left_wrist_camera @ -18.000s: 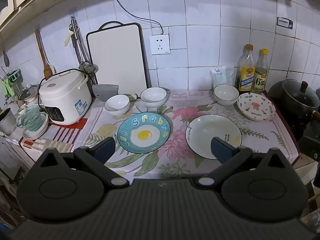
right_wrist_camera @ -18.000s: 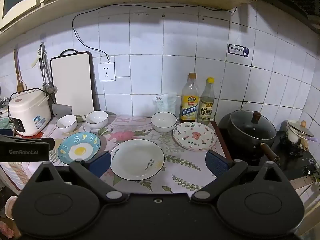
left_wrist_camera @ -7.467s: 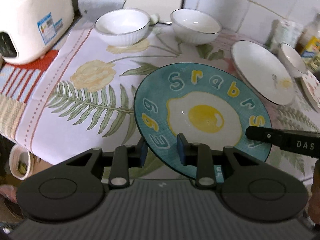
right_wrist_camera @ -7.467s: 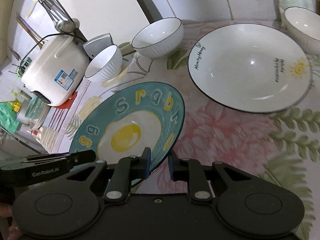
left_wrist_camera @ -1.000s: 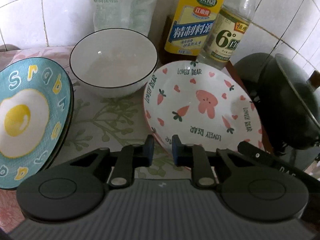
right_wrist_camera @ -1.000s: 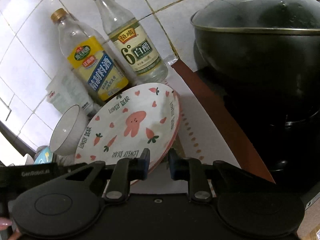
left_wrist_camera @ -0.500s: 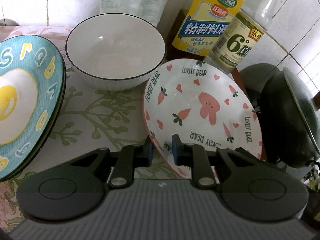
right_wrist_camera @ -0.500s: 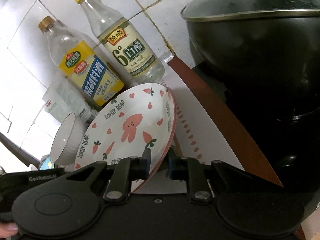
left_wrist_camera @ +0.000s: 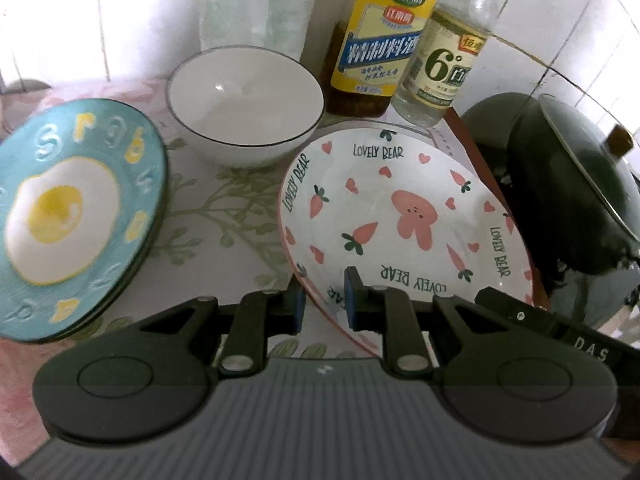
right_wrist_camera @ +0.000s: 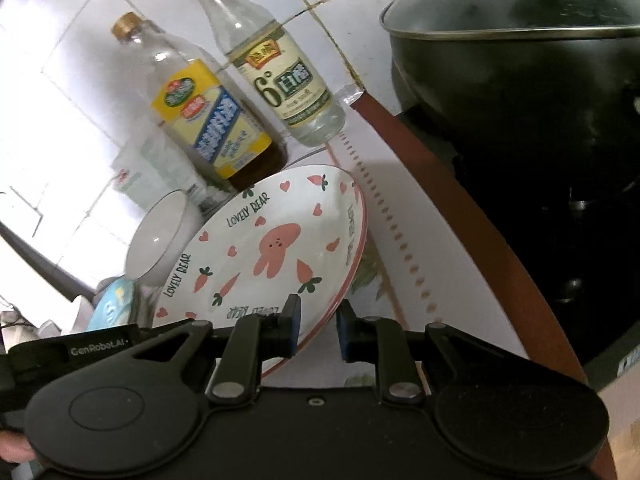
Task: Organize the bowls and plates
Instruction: 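Carry the pink bear plate over the blue egg plate stack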
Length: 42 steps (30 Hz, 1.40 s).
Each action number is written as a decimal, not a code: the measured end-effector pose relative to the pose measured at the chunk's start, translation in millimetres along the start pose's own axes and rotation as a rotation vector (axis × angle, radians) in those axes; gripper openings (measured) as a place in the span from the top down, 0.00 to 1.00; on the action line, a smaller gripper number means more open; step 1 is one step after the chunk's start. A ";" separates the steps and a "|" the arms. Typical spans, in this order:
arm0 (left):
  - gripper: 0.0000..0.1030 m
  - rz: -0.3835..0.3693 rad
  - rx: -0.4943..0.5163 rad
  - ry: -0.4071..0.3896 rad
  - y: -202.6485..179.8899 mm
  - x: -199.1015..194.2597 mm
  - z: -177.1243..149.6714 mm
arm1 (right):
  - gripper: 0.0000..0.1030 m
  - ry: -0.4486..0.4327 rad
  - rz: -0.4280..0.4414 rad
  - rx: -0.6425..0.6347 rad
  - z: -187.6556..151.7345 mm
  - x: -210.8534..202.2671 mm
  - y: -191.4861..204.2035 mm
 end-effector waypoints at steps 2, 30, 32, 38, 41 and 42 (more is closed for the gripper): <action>0.81 0.041 0.025 -0.024 -2.2 -13.4 -3.8 | 0.76 0.011 0.011 -0.050 -10.7 -8.1 9.4; 0.81 0.066 -0.129 -0.127 113.7 -158.0 -83.1 | 0.75 0.102 0.182 -0.242 -89.7 -53.2 134.8; 0.81 0.069 -0.132 -0.120 125.7 -159.5 -89.0 | 0.75 0.121 0.183 -0.259 -96.3 -44.1 145.6; 0.80 0.071 -0.153 -0.091 153.5 -152.9 -96.6 | 0.75 0.181 0.169 -0.279 -104.7 -17.0 164.8; 0.81 0.067 -0.171 -0.073 168.4 -143.4 -96.2 | 0.75 0.209 0.154 -0.288 -106.5 -0.2 173.3; 0.80 0.067 -0.177 -0.065 173.7 -139.6 -95.3 | 0.75 0.218 0.149 -0.285 -106.8 4.4 175.1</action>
Point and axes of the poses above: each gripper's, at about its wrist camera, not at the fingertips, and x roughly the way its jaws point, y to its left, z to its top, the point moved 2 cm from there along x, roughly the way its jaws point, and after that the axes turned 15 degrees about x, right-handed, at the moved point
